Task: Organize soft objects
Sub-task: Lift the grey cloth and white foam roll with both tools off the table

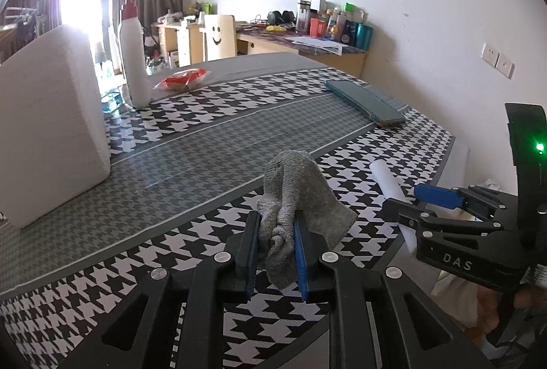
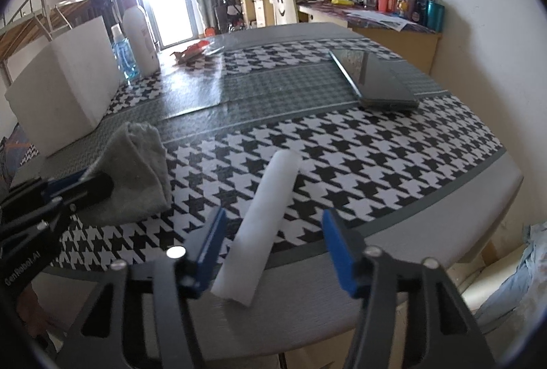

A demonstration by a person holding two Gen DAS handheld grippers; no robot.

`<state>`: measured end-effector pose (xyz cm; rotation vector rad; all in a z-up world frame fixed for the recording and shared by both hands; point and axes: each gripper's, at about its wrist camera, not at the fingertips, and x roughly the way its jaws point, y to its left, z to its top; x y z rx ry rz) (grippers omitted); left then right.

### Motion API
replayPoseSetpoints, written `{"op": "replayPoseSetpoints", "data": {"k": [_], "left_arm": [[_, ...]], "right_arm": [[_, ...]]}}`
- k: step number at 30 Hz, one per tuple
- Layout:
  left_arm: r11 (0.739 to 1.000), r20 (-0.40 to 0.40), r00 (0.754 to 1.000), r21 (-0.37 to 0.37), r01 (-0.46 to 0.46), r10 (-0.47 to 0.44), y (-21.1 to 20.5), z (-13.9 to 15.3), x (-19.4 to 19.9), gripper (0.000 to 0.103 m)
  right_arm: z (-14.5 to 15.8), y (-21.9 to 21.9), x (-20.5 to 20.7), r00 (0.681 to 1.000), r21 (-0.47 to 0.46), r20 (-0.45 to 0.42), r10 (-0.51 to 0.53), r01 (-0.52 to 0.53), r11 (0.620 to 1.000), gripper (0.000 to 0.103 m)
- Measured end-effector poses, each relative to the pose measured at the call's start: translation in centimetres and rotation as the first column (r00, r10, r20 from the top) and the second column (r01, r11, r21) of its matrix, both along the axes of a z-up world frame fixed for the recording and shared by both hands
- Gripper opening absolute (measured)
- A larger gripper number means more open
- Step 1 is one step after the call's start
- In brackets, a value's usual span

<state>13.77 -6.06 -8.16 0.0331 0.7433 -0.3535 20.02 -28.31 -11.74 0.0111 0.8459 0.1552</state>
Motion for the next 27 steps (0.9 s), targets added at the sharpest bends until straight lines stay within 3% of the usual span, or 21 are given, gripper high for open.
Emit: {"op": "replayPoseSetpoints", "data": {"k": [7, 11, 15, 27], "left_arm": [[1.0, 0.014, 1.0, -0.006, -0.001, 0.001, 0.6, 0.2, -0.3, 0.02], [1.0, 0.023, 1.0, -0.01, 0.001, 0.0, 1.3, 0.4, -0.7, 0.02], [1.0, 0.032, 0.999, -0.015, -0.006, 0.006, 1.9, 0.6, -0.9, 0.02], [0.999, 0.053, 0.998, -0.005, -0.035, 0.036, 2.7, 1.3, -1.1, 0.02]], "right_arm": [[-0.1, 1.4, 0.1, 0.998, -0.073, -0.006, -0.065, 0.064, 0.995, 0.051], [0.1, 2.2, 0.1, 0.999, -0.084, -0.01, -0.053, 0.052, 0.995, 0.033], [0.1, 2.2, -0.1, 0.998, -0.085, -0.012, -0.058, 0.056, 0.995, 0.024], [1.3, 1.4, 0.0, 0.999, -0.017, 0.022, -0.025, 0.025, 1.0, 0.019]]}}
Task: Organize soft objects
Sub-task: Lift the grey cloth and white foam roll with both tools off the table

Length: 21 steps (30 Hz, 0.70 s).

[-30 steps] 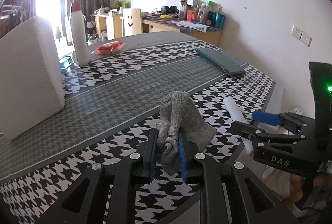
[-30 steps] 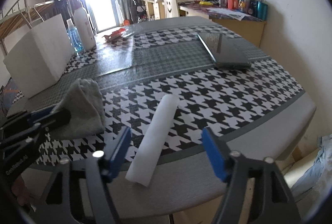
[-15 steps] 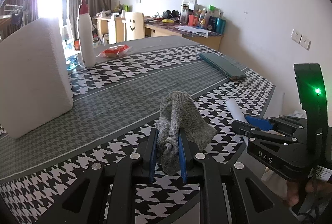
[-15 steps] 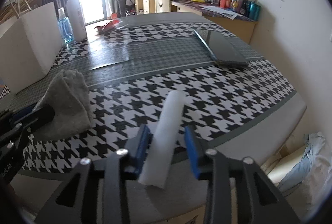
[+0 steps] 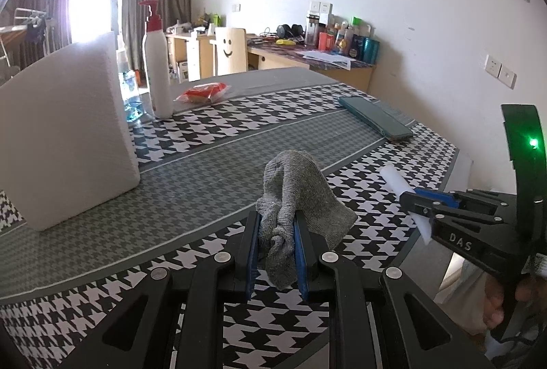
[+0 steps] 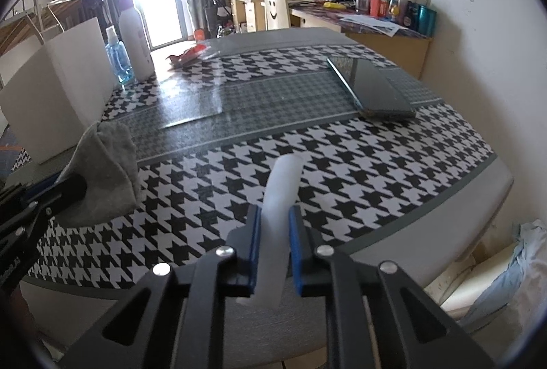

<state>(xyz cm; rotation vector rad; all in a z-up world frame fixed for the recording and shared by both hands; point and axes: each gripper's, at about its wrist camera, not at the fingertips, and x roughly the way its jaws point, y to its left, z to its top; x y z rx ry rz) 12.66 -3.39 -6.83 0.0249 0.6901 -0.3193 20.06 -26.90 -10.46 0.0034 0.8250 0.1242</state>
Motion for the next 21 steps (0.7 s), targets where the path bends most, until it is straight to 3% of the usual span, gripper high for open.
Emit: {"op": "replayPoseSetpoints", "data": {"k": [21], "left_arm": [[0.998, 0.06, 0.996, 0.018, -0.06, 0.059, 1.5, 2.1, 0.1, 0.02]], "right_arm": [[3.1, 1.4, 0.0, 0.992, 0.034, 0.086, 0.094, -0.097, 0.995, 0.019]]}}
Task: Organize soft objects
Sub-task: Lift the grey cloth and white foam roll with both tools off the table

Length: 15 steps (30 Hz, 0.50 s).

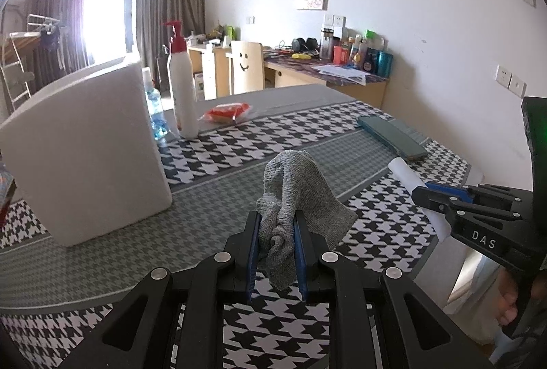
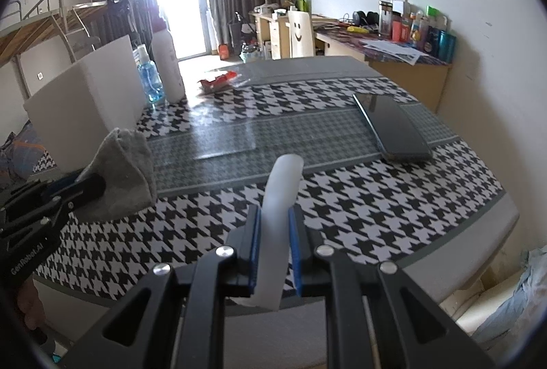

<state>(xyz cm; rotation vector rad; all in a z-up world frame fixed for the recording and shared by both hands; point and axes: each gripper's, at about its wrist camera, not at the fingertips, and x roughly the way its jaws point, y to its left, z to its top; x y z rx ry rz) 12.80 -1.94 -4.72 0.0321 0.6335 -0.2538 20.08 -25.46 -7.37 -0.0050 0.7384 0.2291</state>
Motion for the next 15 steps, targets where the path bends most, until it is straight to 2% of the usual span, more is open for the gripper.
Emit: {"op": "replayPoseSetpoints", "data": {"k": [15], "left_arm": [[1.0, 0.034, 0.999, 0.001, -0.012, 0.012, 0.4, 2.2, 0.9, 0.02]], "right_arm": [[2.4, 0.9, 0.7, 0.996, 0.036, 0.072, 0.051, -0.053, 0.998, 0.019]]}}
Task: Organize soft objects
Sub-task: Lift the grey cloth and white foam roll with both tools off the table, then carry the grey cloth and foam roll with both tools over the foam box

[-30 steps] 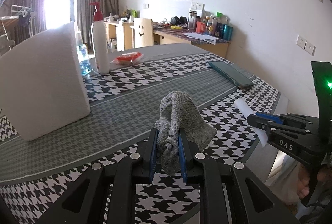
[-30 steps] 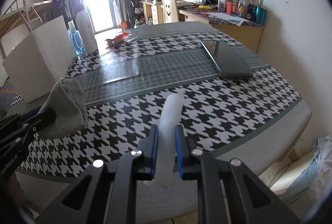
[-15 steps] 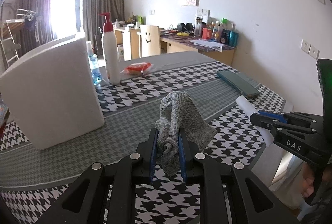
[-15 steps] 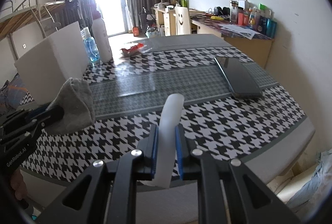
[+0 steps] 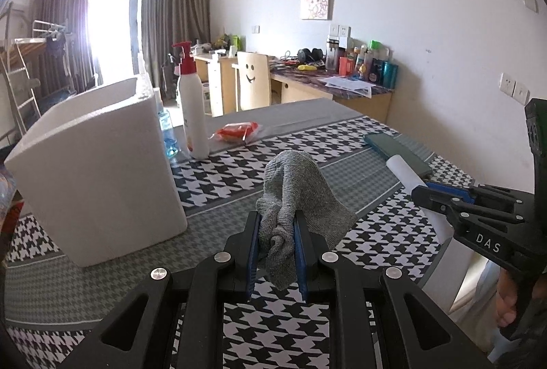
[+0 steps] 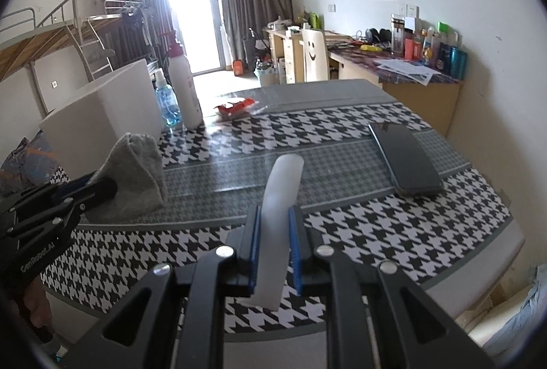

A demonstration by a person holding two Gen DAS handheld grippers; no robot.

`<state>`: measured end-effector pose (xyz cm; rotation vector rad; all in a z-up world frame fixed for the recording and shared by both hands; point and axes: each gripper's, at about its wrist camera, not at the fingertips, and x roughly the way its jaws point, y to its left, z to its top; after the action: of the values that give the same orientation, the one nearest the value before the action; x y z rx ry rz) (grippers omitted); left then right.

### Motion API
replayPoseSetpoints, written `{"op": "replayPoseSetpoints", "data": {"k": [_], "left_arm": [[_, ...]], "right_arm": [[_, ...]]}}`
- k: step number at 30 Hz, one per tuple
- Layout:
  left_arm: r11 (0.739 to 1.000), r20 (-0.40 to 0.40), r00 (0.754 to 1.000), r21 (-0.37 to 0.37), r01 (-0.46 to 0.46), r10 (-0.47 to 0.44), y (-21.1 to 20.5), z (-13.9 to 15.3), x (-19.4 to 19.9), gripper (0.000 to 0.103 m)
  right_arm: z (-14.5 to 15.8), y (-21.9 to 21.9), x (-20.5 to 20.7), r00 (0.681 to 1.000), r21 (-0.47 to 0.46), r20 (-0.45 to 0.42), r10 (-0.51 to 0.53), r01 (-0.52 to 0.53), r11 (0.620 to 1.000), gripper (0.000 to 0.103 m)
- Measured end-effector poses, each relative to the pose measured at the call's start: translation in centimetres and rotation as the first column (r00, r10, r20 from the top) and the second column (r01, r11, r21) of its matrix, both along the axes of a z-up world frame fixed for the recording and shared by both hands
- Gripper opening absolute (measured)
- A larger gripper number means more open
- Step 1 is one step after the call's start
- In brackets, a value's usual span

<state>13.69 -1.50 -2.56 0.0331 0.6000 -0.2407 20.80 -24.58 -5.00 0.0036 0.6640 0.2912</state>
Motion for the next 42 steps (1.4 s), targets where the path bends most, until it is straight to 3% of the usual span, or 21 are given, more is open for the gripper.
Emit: {"op": "replayPoseSetpoints", "data": {"k": [42], "left_arm": [[0.997, 0.109, 0.992, 0.023, -0.068, 0.065, 2.0, 4.6, 2.2, 0.02]], "right_arm": [[4.6, 3.4, 2.1, 0.983, 0.028, 0.141, 0.115, -0.12, 0.992, 0.019]]}}
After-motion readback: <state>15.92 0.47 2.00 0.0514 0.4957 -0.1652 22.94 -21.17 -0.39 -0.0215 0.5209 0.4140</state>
